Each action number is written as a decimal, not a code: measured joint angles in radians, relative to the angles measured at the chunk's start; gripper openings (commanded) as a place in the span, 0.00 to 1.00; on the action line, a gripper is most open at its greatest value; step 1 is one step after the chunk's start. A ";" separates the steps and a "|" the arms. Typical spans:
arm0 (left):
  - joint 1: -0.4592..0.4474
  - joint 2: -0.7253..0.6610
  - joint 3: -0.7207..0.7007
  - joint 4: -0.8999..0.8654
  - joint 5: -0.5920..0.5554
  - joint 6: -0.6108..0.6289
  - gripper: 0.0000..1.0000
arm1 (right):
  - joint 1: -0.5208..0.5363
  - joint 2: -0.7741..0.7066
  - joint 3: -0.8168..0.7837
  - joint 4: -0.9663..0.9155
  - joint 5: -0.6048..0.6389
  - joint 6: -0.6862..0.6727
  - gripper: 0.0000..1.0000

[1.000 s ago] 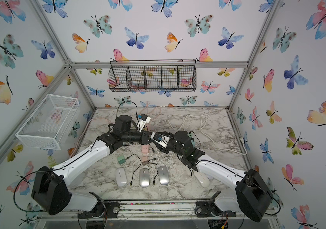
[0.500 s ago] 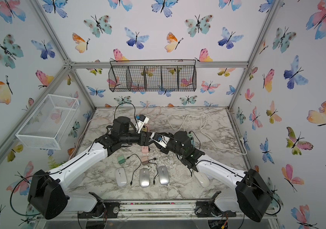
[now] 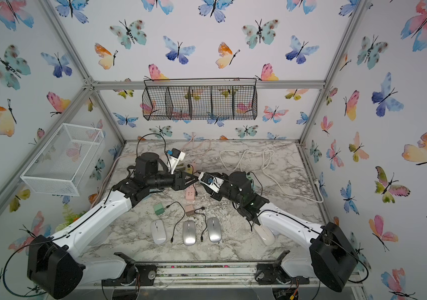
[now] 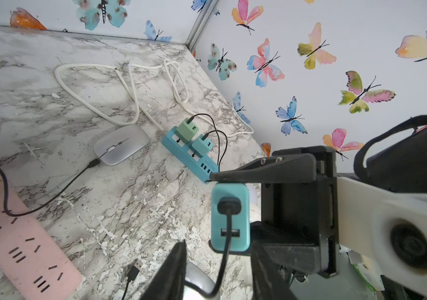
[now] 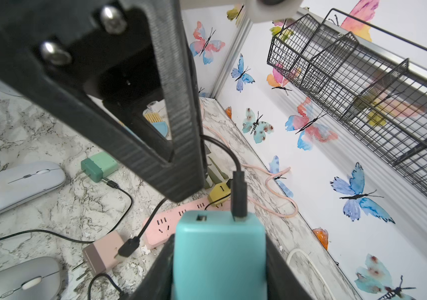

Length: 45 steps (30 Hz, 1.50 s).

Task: Unplug the wireless mouse
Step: Remove the power cord from the plug, then place the plug at the center of the board.

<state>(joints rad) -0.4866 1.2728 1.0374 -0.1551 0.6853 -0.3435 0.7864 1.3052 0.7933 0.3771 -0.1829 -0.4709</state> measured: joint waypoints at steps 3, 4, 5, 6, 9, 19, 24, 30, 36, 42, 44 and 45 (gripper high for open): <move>0.000 0.002 0.000 -0.002 0.005 0.003 0.22 | 0.000 0.000 0.000 -0.002 0.000 0.000 0.01; 0.000 0.002 0.000 -0.002 0.007 0.005 0.22 | 0.000 0.000 0.000 -0.003 0.000 0.000 0.01; 0.000 0.002 0.001 -0.002 0.007 0.004 0.21 | 0.000 0.000 0.000 -0.005 0.000 -0.001 0.01; 0.000 0.002 0.002 -0.002 0.008 0.004 0.20 | 0.000 0.000 0.000 -0.007 0.000 -0.001 0.01; 0.000 0.002 0.003 0.000 0.008 0.003 0.18 | 0.000 0.000 0.000 -0.022 0.000 -0.002 0.01; 0.000 0.002 0.004 0.000 0.001 -0.001 0.00 | 0.000 0.000 0.000 -0.058 0.000 -0.005 0.01; 0.003 0.002 0.005 -0.005 -0.020 -0.001 0.00 | 0.000 0.000 -0.002 -0.060 0.003 -0.005 0.01; 0.069 -0.013 -0.002 -0.026 -0.003 -0.010 0.00 | 0.014 -0.002 -0.002 -0.097 0.038 -0.018 0.01; 0.178 -0.098 -0.026 0.006 -0.004 -0.032 0.00 | 0.004 -0.002 -0.010 -0.182 0.084 -0.020 0.01; 0.175 -0.112 -0.026 0.014 -0.016 -0.034 0.00 | 0.005 0.018 -0.006 -0.215 0.151 0.078 0.01; 0.175 -0.113 -0.026 0.009 -0.042 -0.034 0.00 | 0.005 0.044 0.004 -0.225 0.190 0.179 0.01; 0.175 -0.114 -0.026 0.003 -0.062 -0.034 0.00 | 0.005 0.061 0.011 -0.236 0.211 0.237 0.01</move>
<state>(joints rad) -0.3115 1.1591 1.0111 -0.1516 0.6235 -0.3771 0.7918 1.3666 0.8047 0.1413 0.0277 -0.2337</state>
